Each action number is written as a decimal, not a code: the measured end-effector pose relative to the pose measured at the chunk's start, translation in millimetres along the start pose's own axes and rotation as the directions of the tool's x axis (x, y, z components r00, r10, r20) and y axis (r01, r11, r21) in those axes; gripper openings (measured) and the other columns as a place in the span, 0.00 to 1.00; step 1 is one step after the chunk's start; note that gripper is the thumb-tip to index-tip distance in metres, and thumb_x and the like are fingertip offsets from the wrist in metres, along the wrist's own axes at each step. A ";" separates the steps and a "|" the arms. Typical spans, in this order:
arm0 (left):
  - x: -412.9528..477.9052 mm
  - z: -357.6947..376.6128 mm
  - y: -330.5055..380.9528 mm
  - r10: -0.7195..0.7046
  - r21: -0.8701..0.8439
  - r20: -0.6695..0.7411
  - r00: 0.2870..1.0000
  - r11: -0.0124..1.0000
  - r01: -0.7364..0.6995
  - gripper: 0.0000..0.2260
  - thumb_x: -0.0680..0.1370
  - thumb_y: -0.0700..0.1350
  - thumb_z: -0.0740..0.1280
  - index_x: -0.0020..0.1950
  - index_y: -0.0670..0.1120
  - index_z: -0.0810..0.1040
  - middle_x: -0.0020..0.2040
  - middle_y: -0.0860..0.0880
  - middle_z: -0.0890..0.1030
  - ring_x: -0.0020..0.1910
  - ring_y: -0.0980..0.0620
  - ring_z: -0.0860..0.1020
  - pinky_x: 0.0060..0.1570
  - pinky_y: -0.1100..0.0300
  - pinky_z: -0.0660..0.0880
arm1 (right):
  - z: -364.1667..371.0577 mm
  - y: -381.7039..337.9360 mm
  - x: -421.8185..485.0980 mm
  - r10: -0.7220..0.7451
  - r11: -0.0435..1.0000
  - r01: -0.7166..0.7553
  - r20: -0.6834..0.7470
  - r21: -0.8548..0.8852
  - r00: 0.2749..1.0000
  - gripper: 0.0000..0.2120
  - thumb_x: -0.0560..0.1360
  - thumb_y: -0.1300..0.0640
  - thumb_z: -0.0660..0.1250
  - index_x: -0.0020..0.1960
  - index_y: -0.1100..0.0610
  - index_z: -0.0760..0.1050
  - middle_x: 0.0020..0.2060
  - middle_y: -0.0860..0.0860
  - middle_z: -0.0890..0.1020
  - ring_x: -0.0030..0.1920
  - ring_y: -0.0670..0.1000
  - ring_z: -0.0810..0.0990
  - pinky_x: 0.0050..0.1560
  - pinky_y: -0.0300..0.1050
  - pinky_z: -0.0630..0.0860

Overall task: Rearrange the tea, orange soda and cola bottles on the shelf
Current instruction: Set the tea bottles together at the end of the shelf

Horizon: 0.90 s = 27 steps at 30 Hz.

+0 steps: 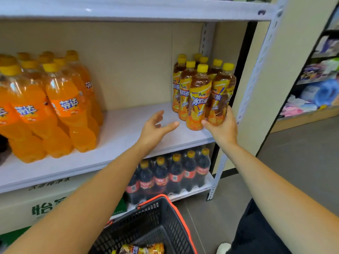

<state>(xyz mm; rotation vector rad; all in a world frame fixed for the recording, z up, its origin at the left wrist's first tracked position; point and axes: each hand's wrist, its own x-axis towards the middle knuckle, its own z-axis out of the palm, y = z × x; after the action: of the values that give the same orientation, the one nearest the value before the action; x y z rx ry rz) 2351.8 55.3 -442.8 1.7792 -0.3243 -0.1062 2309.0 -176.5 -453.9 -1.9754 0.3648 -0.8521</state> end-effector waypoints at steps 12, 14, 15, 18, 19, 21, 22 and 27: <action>97.2 56.0 6.1 0.156 -0.171 0.255 0.954 0.979 -0.114 0.33 0.77 0.51 0.76 0.70 0.76 0.61 0.64 0.68 0.79 0.63 0.63 0.79 0.53 0.64 0.80 | 13.8 14.7 11.1 -0.007 1.000 0.007 0.011 0.008 1.000 0.52 0.67 0.54 0.83 0.81 0.59 0.56 0.73 0.56 0.74 0.73 0.56 0.73 0.71 0.55 0.71; 95.2 63.9 6.2 0.191 -0.203 0.248 0.950 0.969 -0.141 0.30 0.78 0.51 0.74 0.70 0.75 0.64 0.67 0.61 0.79 0.66 0.58 0.79 0.55 0.62 0.80 | 14.0 15.2 12.2 -0.003 1.000 0.003 0.025 0.018 1.000 0.52 0.68 0.55 0.82 0.82 0.59 0.55 0.74 0.55 0.73 0.73 0.55 0.72 0.72 0.55 0.70; 95.0 66.4 5.2 0.197 -0.215 0.246 0.949 0.966 -0.145 0.30 0.79 0.50 0.73 0.73 0.72 0.63 0.68 0.59 0.79 0.66 0.57 0.79 0.56 0.63 0.79 | 14.2 14.9 11.8 -0.002 1.000 0.001 0.034 0.029 0.999 0.52 0.69 0.56 0.82 0.82 0.59 0.53 0.74 0.55 0.72 0.73 0.55 0.72 0.72 0.55 0.70; 98.1 67.5 2.9 0.203 -0.232 0.260 0.944 0.962 -0.143 0.34 0.80 0.48 0.71 0.81 0.63 0.56 0.73 0.54 0.76 0.69 0.54 0.77 0.59 0.59 0.78 | 14.9 12.6 11.1 0.007 0.999 -0.009 0.049 0.041 0.999 0.52 0.70 0.58 0.81 0.82 0.60 0.51 0.75 0.55 0.71 0.74 0.55 0.71 0.73 0.55 0.69; 98.9 67.8 3.3 0.200 -0.232 0.270 0.942 0.963 -0.138 0.36 0.80 0.48 0.71 0.82 0.61 0.55 0.74 0.53 0.74 0.70 0.53 0.77 0.61 0.57 0.78 | 14.8 12.2 11.2 0.013 0.999 -0.015 0.051 0.042 0.999 0.52 0.70 0.58 0.80 0.82 0.60 0.51 0.75 0.55 0.71 0.75 0.55 0.71 0.73 0.55 0.69; 98.6 69.6 5.2 0.198 -0.236 0.281 0.939 0.963 -0.133 0.38 0.79 0.49 0.71 0.83 0.60 0.52 0.77 0.51 0.71 0.71 0.51 0.75 0.66 0.51 0.77 | 14.4 11.4 11.9 0.030 0.999 -0.032 0.048 0.036 0.998 0.51 0.71 0.59 0.80 0.82 0.60 0.51 0.76 0.56 0.71 0.75 0.55 0.70 0.73 0.56 0.68; 98.1 71.0 5.9 0.198 -0.243 0.278 0.940 0.961 -0.130 0.40 0.78 0.50 0.72 0.83 0.60 0.52 0.78 0.49 0.68 0.72 0.50 0.74 0.68 0.48 0.76 | 14.2 10.8 12.3 0.038 0.999 -0.040 0.045 0.030 0.998 0.50 0.71 0.60 0.80 0.82 0.60 0.51 0.75 0.56 0.71 0.75 0.55 0.70 0.73 0.56 0.68; 102.3 78.7 4.9 0.175 -0.235 0.267 0.948 0.965 -0.112 0.44 0.76 0.53 0.75 0.83 0.60 0.49 0.81 0.46 0.60 0.78 0.46 0.67 0.73 0.41 0.69 | 14.5 10.5 12.4 0.054 0.999 -0.054 0.026 0.007 0.998 0.48 0.73 0.61 0.78 0.83 0.60 0.51 0.76 0.56 0.70 0.76 0.56 0.69 0.74 0.56 0.68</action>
<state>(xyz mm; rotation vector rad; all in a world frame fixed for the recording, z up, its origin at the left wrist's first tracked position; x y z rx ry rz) 2429.5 -47.8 -446.0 1.5165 -0.6275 -0.2853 2328.7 -179.8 -462.4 -1.9587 0.3974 -0.7922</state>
